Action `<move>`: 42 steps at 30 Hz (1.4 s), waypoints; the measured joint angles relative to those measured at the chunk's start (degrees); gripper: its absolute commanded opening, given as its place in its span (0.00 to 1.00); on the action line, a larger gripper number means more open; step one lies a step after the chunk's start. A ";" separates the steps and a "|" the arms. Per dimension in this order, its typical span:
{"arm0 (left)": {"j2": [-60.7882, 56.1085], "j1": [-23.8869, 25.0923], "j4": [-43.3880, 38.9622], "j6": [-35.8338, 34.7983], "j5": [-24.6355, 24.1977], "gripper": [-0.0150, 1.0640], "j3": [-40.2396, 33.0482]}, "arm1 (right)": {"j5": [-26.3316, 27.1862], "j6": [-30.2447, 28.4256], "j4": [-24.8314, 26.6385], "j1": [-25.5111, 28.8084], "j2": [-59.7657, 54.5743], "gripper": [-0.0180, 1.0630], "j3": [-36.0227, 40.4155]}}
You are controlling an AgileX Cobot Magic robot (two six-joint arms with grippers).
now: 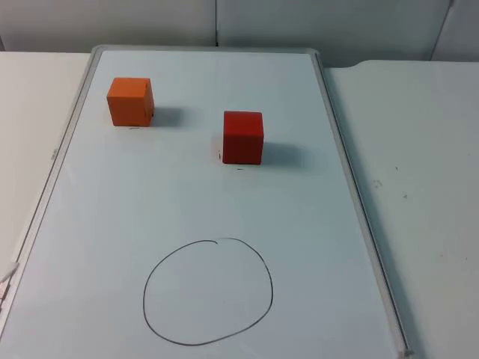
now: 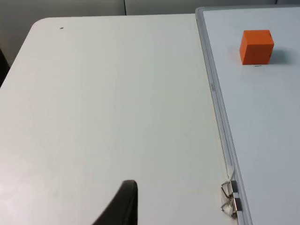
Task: Pick up one cube with the left hand and another cube with the right hand. First place the cube in the right hand at the target position, then stack the cube in the left hand on top.
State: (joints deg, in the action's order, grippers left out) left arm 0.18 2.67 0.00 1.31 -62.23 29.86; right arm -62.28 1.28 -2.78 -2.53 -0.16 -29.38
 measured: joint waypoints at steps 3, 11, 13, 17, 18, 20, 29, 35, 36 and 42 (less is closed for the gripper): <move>0.00 0.00 0.87 0.00 0.11 0.99 0.16 | 0.00 0.00 0.00 0.00 0.00 0.99 0.00; 5.28 0.00 2.16 0.00 5.95 0.96 7.38 | 0.00 0.00 0.00 0.00 0.00 0.99 0.00; 7.97 0.00 2.29 0.22 8.35 0.95 9.48 | 0.00 0.00 0.00 0.00 0.00 0.99 0.00; 16.25 0.00 2.52 2.13 13.27 0.95 15.67 | 0.00 0.00 0.00 0.00 0.00 0.99 0.00; 16.25 0.00 2.52 2.13 13.27 0.95 15.67 | 0.00 0.00 0.00 0.00 0.00 0.99 0.00; 21.99 0.00 2.62 2.84 15.45 0.95 19.66 | 0.00 0.00 0.00 0.00 0.00 0.99 0.00; 42.79 0.00 3.91 5.94 19.11 0.95 34.07 | 0.00 0.00 0.00 0.00 0.00 0.99 0.00; 55.07 0.00 8.65 9.28 19.79 0.95 42.43 | 0.00 0.00 0.00 0.00 0.00 0.99 0.00; 58.12 0.00 9.93 9.84 19.79 0.95 44.33 | 0.00 0.00 0.00 0.00 0.00 0.99 0.00; 72.19 -1.81 12.55 11.16 20.03 0.95 51.87 | 0.00 0.00 0.00 0.00 0.00 0.99 0.00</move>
State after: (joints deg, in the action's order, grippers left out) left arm 72.38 0.86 12.55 12.47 -42.20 81.74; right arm -62.28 1.28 -2.78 -2.53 -0.16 -29.38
